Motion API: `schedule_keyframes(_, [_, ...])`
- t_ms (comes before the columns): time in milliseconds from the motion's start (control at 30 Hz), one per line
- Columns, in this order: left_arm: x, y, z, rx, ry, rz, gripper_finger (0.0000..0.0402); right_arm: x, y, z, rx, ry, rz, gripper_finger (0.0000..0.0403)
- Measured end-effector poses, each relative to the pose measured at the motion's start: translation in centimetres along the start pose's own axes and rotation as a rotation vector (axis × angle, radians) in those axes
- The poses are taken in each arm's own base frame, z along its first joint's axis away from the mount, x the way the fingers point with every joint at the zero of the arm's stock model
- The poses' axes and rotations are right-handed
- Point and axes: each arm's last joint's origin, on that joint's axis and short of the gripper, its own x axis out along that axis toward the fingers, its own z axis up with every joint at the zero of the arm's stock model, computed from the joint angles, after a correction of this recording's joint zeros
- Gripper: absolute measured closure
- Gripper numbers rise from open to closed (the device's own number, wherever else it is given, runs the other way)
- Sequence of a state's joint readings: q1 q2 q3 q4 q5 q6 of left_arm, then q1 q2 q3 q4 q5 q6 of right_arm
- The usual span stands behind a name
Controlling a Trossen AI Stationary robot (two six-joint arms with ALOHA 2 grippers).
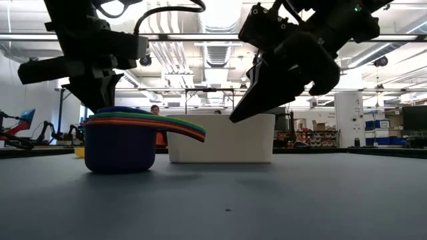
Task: Nest measuring cups in basket
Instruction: Stack the dark blue measuring cup on the green measuring cup
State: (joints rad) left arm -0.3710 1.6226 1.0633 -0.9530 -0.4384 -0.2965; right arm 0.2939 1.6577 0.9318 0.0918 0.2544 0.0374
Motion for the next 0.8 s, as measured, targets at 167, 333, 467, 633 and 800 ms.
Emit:
schedule_keyframes(167, [0.0, 0.1, 0.2, 0.01, -0.027, 0.033, 0.0402, 0.0, 0.0, 0.0, -0.004, 0.004, -0.017, 0.0394])
schedule_keyframes(333, [0.0, 0.0, 0.3, 0.015, -0.044, 0.04, 0.0402, 0.0, -0.1, 0.0, -0.005, 0.003, -0.034, 0.0394])
schedule_keyframes(467, [0.5, -0.1, -0.2, 0.026, -0.023, 0.046, 0.0402, 0.1, -0.1, -0.1, -0.006, 0.005, -0.036, 0.0394])
schedule_keyframes(633, [1.2, -0.3, -0.5, 0.022, -0.024, 0.046, 0.0402, 0.9, 0.1, -0.7, -0.011, 0.023, -0.037, 0.0394])
schedule_keyframes(800, [1.5, -0.4, -0.5, 0.036, -0.042, 0.041, 0.0402, 2.0, 0.4, -1.2, -0.016, 0.012, -0.037, 0.0394])
